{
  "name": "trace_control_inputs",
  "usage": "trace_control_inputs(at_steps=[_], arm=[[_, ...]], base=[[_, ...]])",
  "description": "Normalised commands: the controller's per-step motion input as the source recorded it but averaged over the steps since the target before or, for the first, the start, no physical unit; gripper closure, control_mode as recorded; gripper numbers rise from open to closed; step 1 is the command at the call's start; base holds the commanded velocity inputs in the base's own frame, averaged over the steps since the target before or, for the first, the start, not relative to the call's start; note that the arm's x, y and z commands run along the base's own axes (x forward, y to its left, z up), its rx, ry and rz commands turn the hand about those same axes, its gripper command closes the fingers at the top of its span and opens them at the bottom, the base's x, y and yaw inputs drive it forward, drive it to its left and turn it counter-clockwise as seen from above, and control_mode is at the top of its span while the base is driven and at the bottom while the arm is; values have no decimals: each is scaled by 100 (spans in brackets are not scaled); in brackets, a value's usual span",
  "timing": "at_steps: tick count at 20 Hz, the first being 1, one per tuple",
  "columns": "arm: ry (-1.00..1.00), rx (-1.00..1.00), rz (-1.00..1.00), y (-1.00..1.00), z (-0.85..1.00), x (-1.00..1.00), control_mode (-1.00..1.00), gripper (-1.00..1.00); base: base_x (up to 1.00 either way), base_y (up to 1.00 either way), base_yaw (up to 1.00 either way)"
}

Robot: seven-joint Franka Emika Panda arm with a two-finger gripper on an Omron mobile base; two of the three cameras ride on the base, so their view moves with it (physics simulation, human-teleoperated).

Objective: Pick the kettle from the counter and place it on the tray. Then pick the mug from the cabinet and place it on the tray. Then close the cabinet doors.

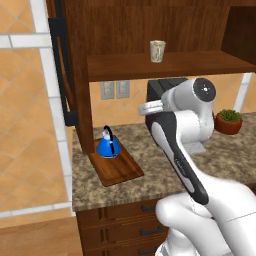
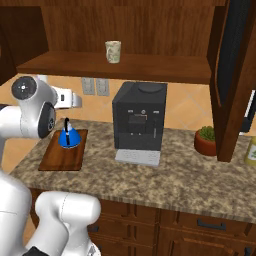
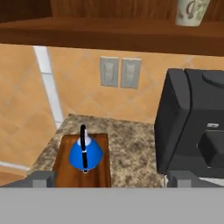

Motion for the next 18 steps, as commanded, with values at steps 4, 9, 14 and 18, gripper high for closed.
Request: trace_control_inputs(at_steps=[4,9,14,18], arm=[[3,3,-21,-60,67,-16,-100,-100],[0,7,-18,-57,46,-5,-100,-100],[-9,7,-9,-25,18,0,-100,-100],[0,6,-7,-16,42,0,-100,-100]], base=[[0,0,0],[0,0,0],[0,0,0],[0,0,0]])
